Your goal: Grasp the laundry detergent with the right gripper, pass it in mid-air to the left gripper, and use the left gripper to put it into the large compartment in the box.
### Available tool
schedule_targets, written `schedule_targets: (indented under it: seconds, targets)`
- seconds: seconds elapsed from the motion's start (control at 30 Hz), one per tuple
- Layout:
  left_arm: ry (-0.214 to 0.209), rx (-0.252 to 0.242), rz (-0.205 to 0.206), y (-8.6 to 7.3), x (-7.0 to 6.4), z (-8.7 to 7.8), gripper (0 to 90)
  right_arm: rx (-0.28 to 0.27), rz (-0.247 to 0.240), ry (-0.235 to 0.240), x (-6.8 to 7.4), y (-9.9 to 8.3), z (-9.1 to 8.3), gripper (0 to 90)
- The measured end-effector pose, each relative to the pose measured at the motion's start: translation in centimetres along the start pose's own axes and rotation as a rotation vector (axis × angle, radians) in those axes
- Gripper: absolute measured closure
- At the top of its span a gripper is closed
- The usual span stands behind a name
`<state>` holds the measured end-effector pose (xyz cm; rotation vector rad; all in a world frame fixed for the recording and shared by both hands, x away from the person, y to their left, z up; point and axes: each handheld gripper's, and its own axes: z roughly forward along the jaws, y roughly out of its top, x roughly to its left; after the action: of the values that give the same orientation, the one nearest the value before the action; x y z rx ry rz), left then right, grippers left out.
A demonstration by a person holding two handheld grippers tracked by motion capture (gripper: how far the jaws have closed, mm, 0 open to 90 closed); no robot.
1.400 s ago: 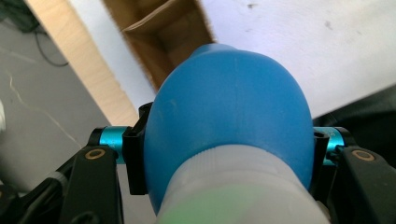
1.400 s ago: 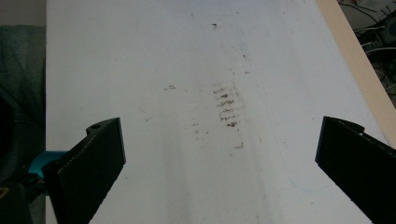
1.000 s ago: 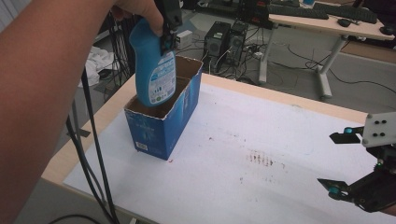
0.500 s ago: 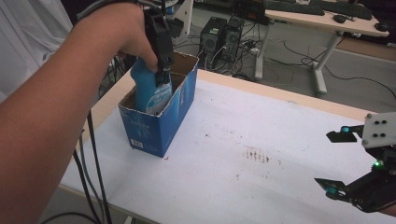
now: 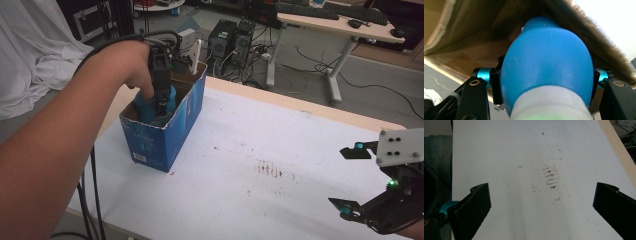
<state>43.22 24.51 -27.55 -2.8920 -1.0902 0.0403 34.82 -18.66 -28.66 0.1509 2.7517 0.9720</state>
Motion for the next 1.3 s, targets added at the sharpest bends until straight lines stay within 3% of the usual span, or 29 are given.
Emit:
schedule_targets:
  seconds: [0.13,0.23,0.33,0.4,0.57,0.83,1.3]
  targets:
    - [-0.019,-0.002,0.032,0.0,0.1,0.7,38.1,-0.004,-0.005,-0.002,0.1,0.1,-0.1,0.7]
    - [-0.020,0.002,0.079,0.1,0.1,1.5,38.0,0.006,0.001,-0.004,0.1,0.0,0.0,0.7]
    - [-0.019,0.004,0.095,0.3,0.1,2.0,38.0,0.005,0.000,-0.002,0.1,0.0,0.0,0.7]
    - [-0.024,-0.014,0.095,0.2,0.2,2.0,38.0,0.002,0.004,0.000,0.2,-0.1,0.1,0.7]
    - [-0.028,-0.006,0.105,0.2,0.2,2.1,37.8,0.002,0.004,0.004,0.2,-0.2,0.2,0.7]
    - [-0.042,-0.012,0.075,0.0,0.3,1.8,32.5,-0.005,-0.002,0.016,0.1,-0.1,0.3,0.7]
    - [-0.021,-0.009,0.097,-0.2,-0.3,0.0,27.3,-0.001,0.003,0.018,0.2,-0.3,0.3,0.7]
